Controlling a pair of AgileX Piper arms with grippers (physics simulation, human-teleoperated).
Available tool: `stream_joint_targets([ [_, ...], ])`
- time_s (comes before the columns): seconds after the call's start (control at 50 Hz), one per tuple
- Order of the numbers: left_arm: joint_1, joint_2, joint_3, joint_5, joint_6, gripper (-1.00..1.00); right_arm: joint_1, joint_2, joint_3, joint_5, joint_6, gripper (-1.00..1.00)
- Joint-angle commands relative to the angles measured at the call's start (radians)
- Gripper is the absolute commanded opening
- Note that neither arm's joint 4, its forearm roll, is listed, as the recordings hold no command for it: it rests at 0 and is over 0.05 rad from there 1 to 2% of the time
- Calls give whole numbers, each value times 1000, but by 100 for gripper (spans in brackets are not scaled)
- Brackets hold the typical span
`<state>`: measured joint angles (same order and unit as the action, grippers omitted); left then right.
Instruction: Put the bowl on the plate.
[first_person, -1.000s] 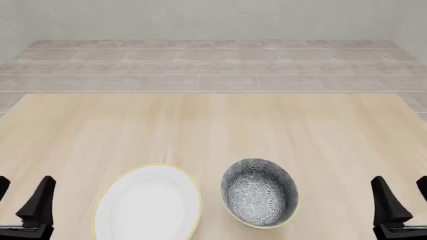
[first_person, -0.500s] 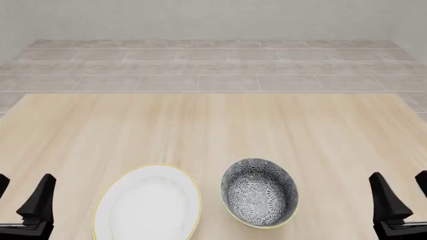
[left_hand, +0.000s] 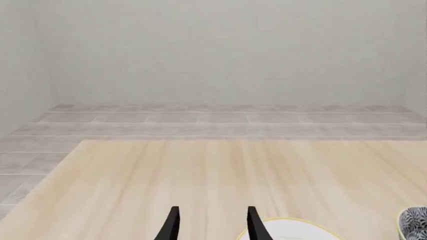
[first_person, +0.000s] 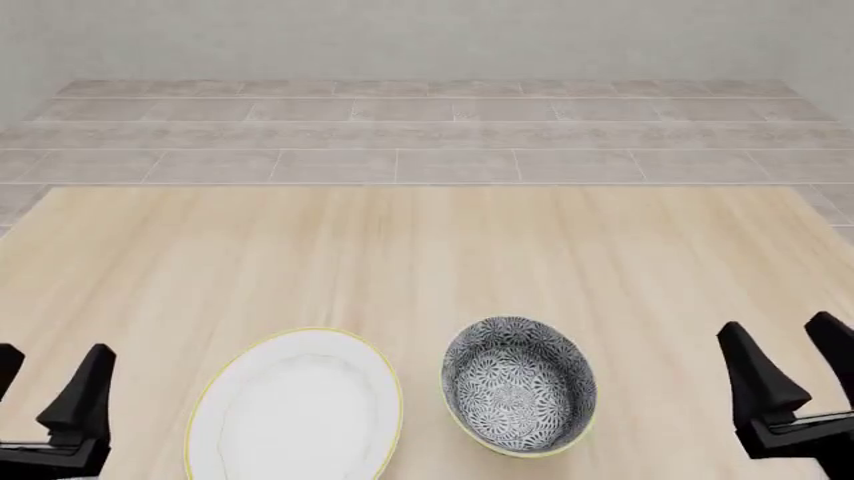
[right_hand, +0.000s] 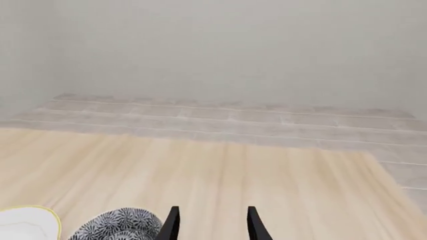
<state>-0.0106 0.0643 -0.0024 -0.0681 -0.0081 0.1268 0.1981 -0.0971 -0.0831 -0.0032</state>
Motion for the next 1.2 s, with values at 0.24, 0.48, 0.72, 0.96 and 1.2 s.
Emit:
stream_joint_targets([
  [0.24, -4, 16, 1, -25, -1, 100, 93, 130, -80, -16, -10, 100],
  [0.48, -4, -1, -1, -8, -1, 100, 163, 306, -134, -59, 1, 100],
  [0.72, -5, -5, -1, -4, -1, 100, 192, 352, -159, -56, 18, 100],
  [0.96, -4, -7, -3, 0, 0, 100, 228, 406, -190, -51, 3, 100],
  [1.2, -1, -22, -6, 19, -1, 100, 261, 490, -220, -44, 16, 100],
])
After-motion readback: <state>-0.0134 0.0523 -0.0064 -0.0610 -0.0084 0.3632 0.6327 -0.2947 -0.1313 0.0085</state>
